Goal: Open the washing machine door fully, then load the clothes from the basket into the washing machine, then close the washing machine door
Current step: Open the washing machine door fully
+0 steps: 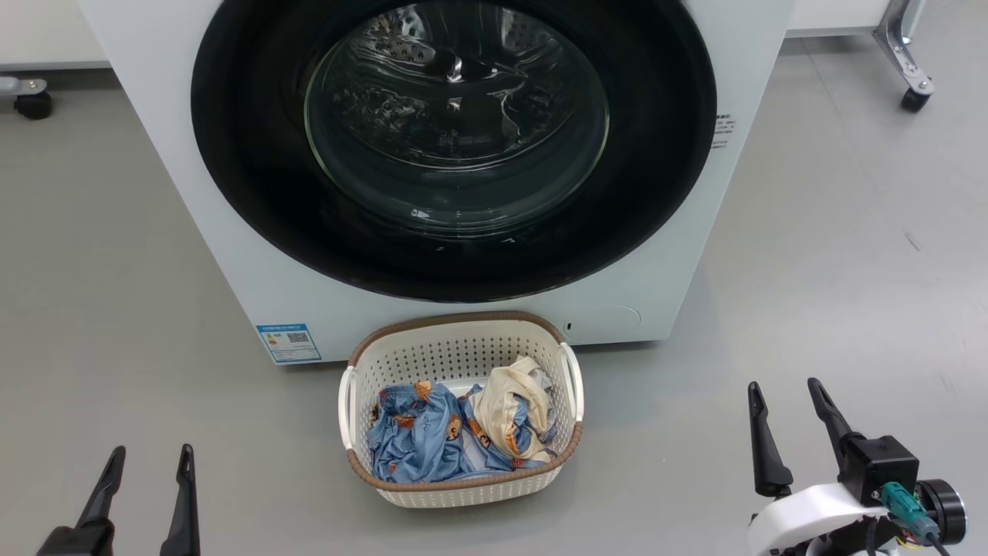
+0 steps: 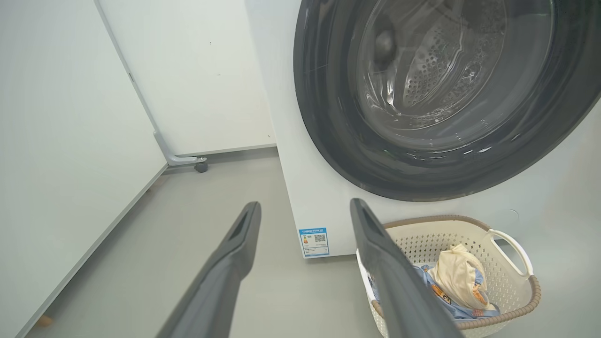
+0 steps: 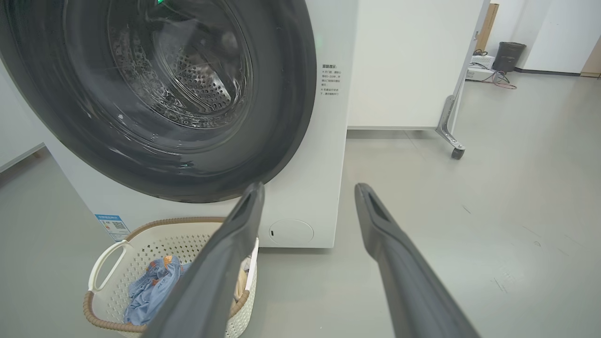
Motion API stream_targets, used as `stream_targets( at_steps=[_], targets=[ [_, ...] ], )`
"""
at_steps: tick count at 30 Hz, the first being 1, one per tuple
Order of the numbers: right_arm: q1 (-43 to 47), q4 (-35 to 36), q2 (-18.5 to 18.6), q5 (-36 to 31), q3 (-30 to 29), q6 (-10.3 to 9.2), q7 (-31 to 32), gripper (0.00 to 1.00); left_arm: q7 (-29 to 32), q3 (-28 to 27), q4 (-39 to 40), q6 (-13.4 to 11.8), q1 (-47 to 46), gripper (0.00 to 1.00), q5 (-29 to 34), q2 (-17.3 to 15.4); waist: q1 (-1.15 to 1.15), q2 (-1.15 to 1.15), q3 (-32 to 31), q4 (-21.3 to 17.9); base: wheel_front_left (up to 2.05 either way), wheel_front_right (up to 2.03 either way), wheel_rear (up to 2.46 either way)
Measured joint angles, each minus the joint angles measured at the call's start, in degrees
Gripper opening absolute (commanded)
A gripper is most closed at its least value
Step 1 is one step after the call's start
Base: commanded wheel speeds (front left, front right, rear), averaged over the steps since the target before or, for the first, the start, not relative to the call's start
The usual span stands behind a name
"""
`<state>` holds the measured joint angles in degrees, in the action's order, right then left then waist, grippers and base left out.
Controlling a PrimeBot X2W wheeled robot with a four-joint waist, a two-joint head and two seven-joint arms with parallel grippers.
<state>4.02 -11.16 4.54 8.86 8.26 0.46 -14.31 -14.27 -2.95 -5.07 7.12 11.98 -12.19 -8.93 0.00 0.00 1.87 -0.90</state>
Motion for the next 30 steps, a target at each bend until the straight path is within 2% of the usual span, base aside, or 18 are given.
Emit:
stream_targets(
  at_steps=[30],
  targets=[
    [-0.03, -0.02, -1.03, -1.54, -2.08, 1.94, 0.00, 1.00, 0.00, -2.40, 0.44, 0.16, -0.27, 1.00, -1.47, 0.81, 0.00, 0.00, 0.67, 0.26, 0.73, 0.73, -1.45]
  ],
)
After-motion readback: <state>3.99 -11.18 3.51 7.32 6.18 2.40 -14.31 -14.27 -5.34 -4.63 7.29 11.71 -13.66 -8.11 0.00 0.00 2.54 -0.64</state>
